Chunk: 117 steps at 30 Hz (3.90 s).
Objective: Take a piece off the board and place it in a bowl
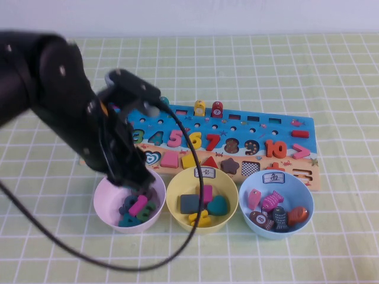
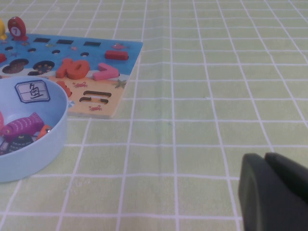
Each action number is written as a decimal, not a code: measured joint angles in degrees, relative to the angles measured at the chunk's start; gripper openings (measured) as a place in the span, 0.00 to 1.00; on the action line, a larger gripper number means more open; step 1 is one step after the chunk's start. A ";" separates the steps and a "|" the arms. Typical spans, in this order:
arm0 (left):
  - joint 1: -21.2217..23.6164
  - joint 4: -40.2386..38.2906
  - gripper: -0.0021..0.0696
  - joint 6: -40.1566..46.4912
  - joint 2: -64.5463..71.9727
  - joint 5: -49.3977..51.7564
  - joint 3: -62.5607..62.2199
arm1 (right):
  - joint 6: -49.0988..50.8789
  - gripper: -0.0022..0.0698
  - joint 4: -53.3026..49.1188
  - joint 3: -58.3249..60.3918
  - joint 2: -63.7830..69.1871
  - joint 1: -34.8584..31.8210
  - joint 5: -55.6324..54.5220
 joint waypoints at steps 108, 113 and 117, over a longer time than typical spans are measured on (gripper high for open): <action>23.38 13.25 0.02 -20.61 -89.53 -43.01 75.17 | 0.00 0.00 0.00 0.00 0.00 0.00 0.01; 23.38 12.17 0.02 -20.61 -89.53 -40.83 75.26 | 0.00 0.00 0.00 0.00 0.00 0.00 0.01; 23.38 12.14 0.02 -20.61 -89.53 -40.75 75.26 | 0.00 0.00 0.00 0.00 0.00 0.00 0.01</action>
